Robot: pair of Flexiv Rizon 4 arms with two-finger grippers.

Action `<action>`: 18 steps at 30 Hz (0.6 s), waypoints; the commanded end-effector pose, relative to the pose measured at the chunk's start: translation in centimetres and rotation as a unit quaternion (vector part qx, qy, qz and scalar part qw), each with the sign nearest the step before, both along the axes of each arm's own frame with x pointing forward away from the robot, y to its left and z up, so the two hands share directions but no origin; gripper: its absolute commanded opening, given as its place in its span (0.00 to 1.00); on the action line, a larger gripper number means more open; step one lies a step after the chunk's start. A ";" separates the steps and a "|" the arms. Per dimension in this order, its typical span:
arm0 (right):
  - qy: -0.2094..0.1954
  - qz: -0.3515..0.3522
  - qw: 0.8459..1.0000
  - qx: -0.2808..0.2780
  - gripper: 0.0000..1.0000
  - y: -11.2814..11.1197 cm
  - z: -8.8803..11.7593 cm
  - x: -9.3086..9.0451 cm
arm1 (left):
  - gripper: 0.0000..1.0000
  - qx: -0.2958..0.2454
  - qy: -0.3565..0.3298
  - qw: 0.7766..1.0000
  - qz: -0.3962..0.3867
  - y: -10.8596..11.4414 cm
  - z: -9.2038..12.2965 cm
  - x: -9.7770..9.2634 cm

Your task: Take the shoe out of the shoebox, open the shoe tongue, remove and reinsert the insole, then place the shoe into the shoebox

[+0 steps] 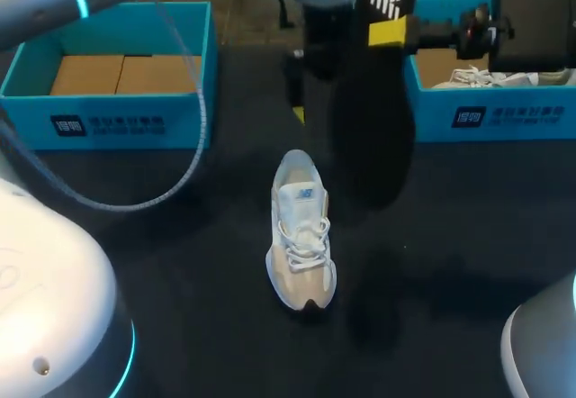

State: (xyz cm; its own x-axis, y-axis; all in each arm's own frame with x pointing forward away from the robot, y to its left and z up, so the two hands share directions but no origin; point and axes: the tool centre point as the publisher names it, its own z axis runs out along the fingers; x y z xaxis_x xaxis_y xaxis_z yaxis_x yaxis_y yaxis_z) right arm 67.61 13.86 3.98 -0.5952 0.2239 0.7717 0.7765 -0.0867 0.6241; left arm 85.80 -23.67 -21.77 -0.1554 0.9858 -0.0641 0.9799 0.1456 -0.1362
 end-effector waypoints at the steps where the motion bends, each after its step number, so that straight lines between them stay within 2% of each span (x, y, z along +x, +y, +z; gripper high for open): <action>1: 0.023 0.005 1.000 0.007 0.00 -0.6 -0.1 2.2 | 1.00 -0.163 -0.037 0.986 0.015 2.2 2.8 0.2; 10: 0.093 -0.008 0.995 0.039 0.00 -2.4 -1.7 5.1 | 1.00 -0.272 -0.066 0.960 0.015 2.6 7.8 0.2; 14: 0.135 -0.007 0.991 0.013 0.00 -3.2 -3.5 6.7 | 1.00 -0.322 -0.072 0.944 0.016 2.8 9.4 -0.8; 18: 0.161 -0.027 0.986 0.045 0.00 -4.3 -5.8 8.2 | 1.00 -0.349 -0.092 0.933 0.014 3.1 10.8 -1.7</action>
